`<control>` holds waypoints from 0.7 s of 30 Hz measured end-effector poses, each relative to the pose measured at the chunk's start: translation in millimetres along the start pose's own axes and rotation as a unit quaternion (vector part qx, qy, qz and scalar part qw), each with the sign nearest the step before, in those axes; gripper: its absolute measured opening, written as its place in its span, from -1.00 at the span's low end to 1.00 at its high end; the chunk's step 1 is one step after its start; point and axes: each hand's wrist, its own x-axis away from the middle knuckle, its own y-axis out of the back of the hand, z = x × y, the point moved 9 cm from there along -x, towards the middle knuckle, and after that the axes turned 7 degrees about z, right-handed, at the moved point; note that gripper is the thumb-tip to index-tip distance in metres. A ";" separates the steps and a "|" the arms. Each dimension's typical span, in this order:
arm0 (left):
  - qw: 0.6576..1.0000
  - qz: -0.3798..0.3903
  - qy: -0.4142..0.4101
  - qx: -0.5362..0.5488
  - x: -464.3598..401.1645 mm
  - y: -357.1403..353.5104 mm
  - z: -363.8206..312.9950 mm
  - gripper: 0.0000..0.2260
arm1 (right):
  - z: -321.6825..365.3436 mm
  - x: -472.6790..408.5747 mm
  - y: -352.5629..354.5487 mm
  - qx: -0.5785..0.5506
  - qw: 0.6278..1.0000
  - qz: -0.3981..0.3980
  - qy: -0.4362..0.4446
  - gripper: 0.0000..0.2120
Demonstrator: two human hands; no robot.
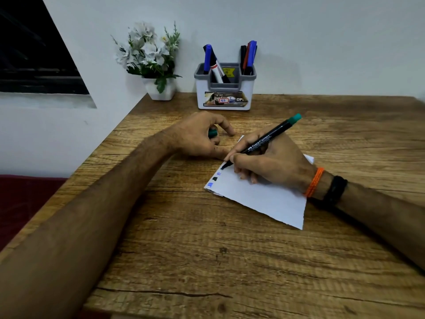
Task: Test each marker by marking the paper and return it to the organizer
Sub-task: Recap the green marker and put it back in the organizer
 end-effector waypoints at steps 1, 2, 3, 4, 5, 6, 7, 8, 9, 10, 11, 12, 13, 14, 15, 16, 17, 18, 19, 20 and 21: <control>1.000 0.001 0.000 0.001 -0.1 0.0 0.0 -0.62 | -0.8 -0.4 1.5 -0.005 1.000 -0.008 -0.002 -0.95; 1.000 0.001 0.000 0.004 0.0 -0.2 0.0 -0.63 | -1.4 -0.4 2.4 -0.008 1.000 -0.012 -0.004 -0.95; 1.000 0.001 -0.002 0.006 0.0 -0.3 -0.2 -0.63 | -1.9 -0.2 2.2 -0.008 1.000 -0.011 -0.005 -0.95; 1.000 0.001 -0.003 0.007 0.2 -0.7 -0.7 -0.63 | -1.8 0.2 1.2 -0.008 1.000 -0.006 -0.005 -0.95; 1.000 0.002 -0.004 0.008 0.3 -1.0 -0.8 -0.63 | -1.5 0.4 -0.4 -0.007 1.000 0.001 -0.003 -0.95; 1.000 0.002 -0.004 0.008 0.5 -1.3 -0.9 -0.63 | -1.0 0.7 -1.7 -0.005 1.000 0.006 -0.001 -0.95; 1.000 0.001 -0.004 0.009 0.4 -1.5 -0.7 -0.64 | -0.8 0.6 -2.0 -0.003 1.000 0.008 0.000 -0.95; 1.000 0.000 -0.004 0.010 0.1 -1.6 -0.7 -0.64 | -1.2 0.1 -1.2 -0.003 1.000 0.005 0.001 -0.95; 1.000 -0.001 -0.005 0.008 -0.3 -1.2 -0.2 -0.64 | -1.5 -0.6 0.0 -0.003 1.000 0.001 0.002 -0.96; 1.000 -0.002 -0.004 0.005 -0.4 -0.9 -0.4 -0.63 | -1.4 -0.6 1.0 -0.003 1.000 -0.002 0.004 -0.96; 1.000 -0.002 -0.003 0.003 -0.2 -0.6 -0.7 -0.63 | -1.5 -0.4 1.2 -0.003 1.000 -0.003 0.006 -0.96; 1.000 -0.001 -0.003 0.003 0.2 -0.3 -0.9 -0.62 | -1.4 -0.2 0.5 -0.003 1.000 0.000 0.006 -0.96; 1.000 0.001 -0.002 0.003 0.1 -0.2 -0.6 -0.62 | -1.7 0.2 -0.4 -0.001 1.000 0.005 0.007 -0.95; 1.000 0.002 -0.002 0.003 0.1 -0.3 -0.9 -0.62 | -2.0 0.2 -1.3 -0.001 1.000 0.008 0.007 -0.95; 1.000 0.002 -0.002 0.002 0.1 -0.6 -1.1 -0.62 | -2.7 -0.2 -1.0 -0.002 1.000 0.007 0.008 -0.95; 1.000 0.000 -0.002 -0.001 0.5 -0.6 -1.7 -0.62 | -3.5 -0.7 0.1 -0.006 1.000 0.002 0.007 -0.96; 1.000 -0.001 -0.002 -0.003 0.6 -0.5 -2.1 -0.62 | -4.4 -1.6 1.8 -0.008 1.000 -0.003 0.007 -0.95; 1.000 -0.002 -0.002 -0.005 0.9 -0.5 -2.7 -0.62 | -4.6 -2.5 3.0 -0.011 1.000 -0.006 0.010 -0.95; 1.000 -0.002 -0.003 -0.006 0.9 -0.4 -3.0 -0.62 | -4.4 -3.3 3.5 -0.013 1.000 -0.007 0.014 -0.95; 1.000 0.000 -0.002 -0.006 1.5 -0.3 -3.8 -0.63 | -3.8 -3.9 4.2 -0.017 1.000 -0.010 0.021 -0.95; 1.000 0.003 0.002 -0.004 1.8 -0.7 -3.8 -0.64 | -3.1 -4.5 5.3 -0.024 0.999 -0.014 0.030 -0.94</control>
